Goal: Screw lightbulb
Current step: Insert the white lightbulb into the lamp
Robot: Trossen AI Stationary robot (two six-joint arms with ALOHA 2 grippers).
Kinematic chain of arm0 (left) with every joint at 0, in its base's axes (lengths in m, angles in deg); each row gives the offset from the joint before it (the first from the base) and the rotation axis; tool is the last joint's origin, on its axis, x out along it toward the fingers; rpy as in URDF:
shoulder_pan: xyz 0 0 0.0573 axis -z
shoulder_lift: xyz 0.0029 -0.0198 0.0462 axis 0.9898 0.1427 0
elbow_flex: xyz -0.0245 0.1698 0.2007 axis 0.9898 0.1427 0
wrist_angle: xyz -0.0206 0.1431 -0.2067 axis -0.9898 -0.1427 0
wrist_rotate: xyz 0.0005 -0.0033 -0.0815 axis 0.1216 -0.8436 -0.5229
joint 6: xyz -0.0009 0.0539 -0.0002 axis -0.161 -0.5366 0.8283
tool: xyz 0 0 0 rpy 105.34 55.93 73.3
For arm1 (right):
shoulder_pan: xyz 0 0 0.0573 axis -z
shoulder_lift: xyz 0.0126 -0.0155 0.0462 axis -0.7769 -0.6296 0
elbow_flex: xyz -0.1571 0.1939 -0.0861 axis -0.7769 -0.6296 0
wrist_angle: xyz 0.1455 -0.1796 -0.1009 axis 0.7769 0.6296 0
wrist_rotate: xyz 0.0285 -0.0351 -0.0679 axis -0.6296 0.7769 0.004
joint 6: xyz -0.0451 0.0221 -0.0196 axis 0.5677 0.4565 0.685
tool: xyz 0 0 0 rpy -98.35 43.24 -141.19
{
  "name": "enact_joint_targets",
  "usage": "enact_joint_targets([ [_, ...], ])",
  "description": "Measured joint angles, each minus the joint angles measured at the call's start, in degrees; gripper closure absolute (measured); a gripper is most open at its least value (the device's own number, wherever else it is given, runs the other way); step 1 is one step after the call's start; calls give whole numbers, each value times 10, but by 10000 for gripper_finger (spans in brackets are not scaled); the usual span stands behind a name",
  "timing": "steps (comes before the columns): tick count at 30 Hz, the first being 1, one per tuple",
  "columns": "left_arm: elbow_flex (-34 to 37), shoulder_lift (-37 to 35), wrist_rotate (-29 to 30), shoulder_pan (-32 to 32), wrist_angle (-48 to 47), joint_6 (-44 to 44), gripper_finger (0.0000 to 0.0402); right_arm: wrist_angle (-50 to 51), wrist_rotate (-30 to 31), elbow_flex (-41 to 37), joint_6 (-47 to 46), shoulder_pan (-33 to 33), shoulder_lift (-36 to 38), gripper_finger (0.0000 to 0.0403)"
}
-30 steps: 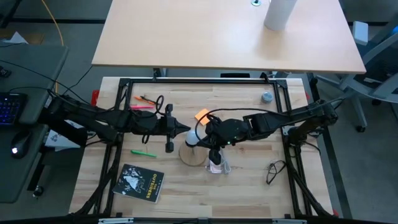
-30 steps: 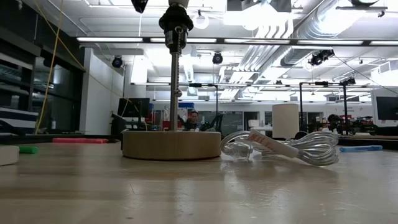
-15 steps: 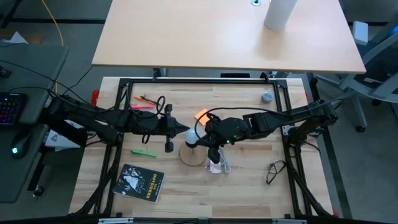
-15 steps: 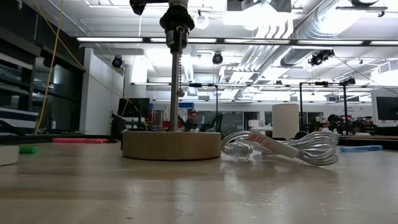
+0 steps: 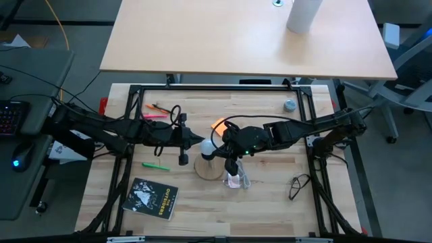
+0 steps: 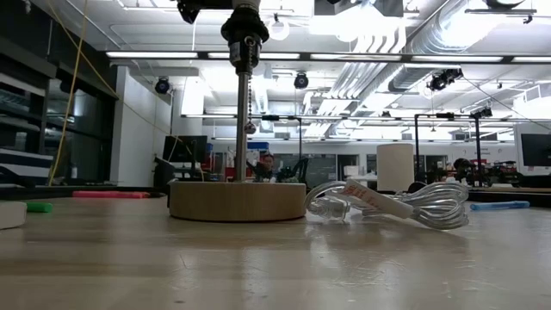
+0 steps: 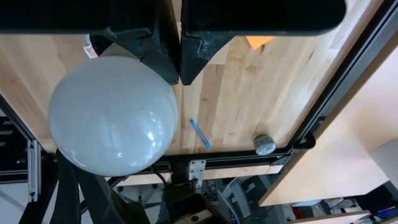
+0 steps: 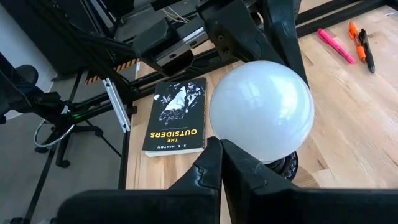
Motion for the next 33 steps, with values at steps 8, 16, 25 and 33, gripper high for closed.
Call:
enact_joint_targets([
  [8,0,0,-2,-6,2,-9,401,0,2,0,-12,0,0,403],
  [16,0,1,-11,-22,17,-18,401,-12,4,0,-15,0,-1,403],
  [25,0,17,-16,-24,29,-20,401,-17,1,0,-26,0,-2,403],
  [33,0,44,-21,-24,57,-24,401,-21,-2,0,-30,-6,-2,403],
])
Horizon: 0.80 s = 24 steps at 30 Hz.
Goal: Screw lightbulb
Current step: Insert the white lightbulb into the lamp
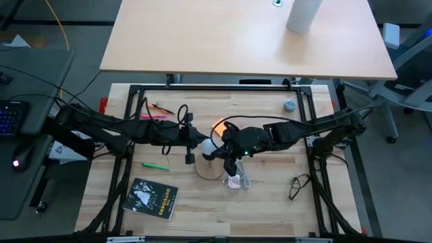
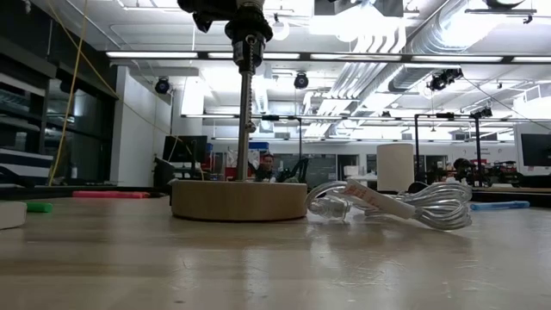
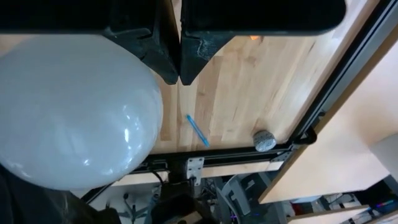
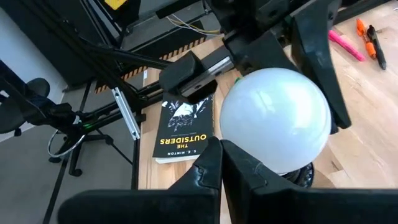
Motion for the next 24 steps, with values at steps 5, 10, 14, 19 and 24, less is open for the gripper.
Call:
enact_joint_targets([
  [5,0,0,-2,-4,12,-11,401,-10,3,0,-2,-3,-4,403],
  [10,0,0,-4,-7,11,-12,401,-49,-3,0,-10,-3,-26,403],
  [14,0,0,-3,-8,11,-11,401,-69,-5,1,-13,-3,-39,403],
  [19,0,0,-2,-8,9,-15,401,-72,-5,1,-19,-3,-41,403],
  [24,0,0,-3,-19,12,-20,401,-79,16,1,-26,-3,-41,403],
])
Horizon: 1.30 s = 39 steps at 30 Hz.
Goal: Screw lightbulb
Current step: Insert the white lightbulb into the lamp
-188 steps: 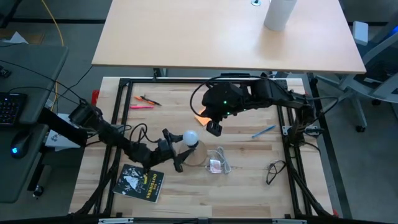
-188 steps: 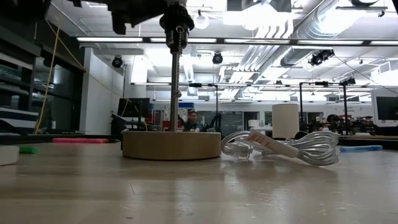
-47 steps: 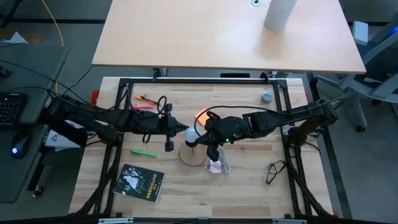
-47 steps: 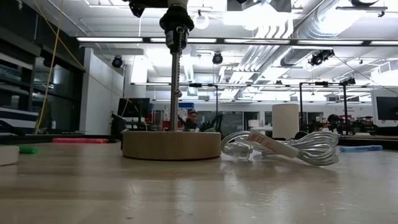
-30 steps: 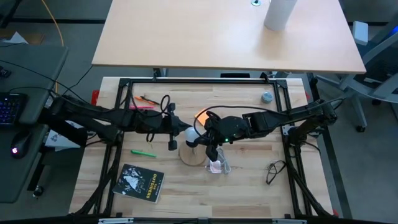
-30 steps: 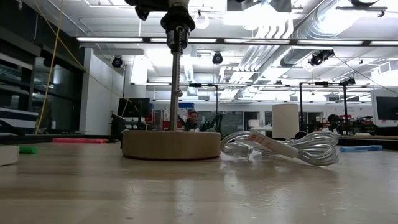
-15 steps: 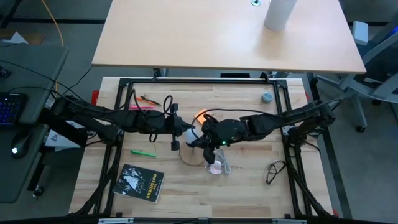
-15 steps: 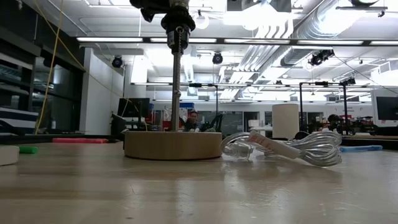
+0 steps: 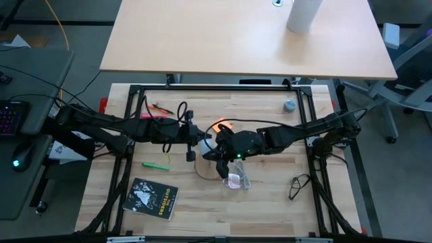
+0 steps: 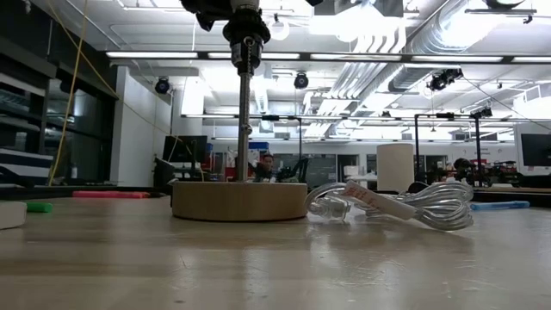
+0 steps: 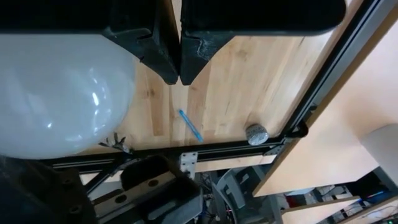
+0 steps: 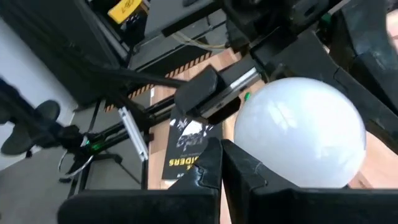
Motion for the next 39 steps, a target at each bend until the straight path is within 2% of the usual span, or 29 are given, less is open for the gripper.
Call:
enact_joint_targets([
  [14,0,0,-25,-21,26,0,401,-9,64,0,-30,-13,-4,403],
  [24,0,0,-25,-21,24,4,401,4,64,0,-31,-18,-4,403],
  [39,0,-11,37,-21,27,-27,401,5,56,-1,-19,-18,-3,403],
])
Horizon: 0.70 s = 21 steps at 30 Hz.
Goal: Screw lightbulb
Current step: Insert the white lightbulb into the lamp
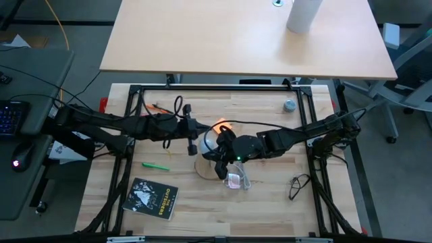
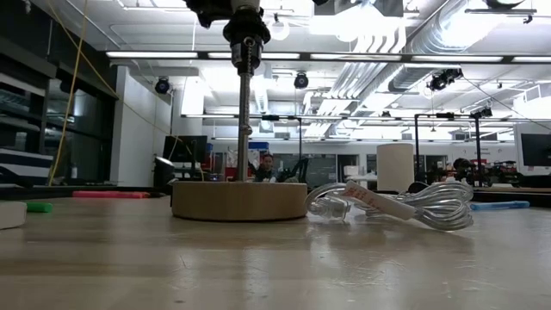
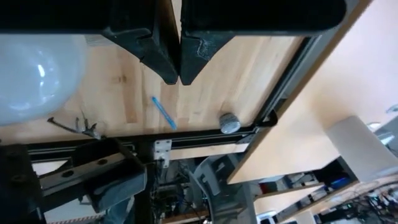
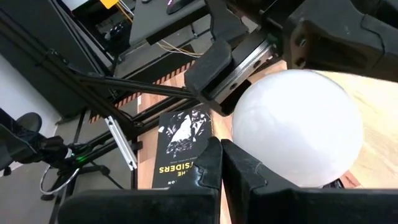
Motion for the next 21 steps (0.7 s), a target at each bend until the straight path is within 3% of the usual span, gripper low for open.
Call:
enact_joint_targets([
  [21,0,-62,17,0,-20,2,401,-6,-44,0,31,0,4,403],
])
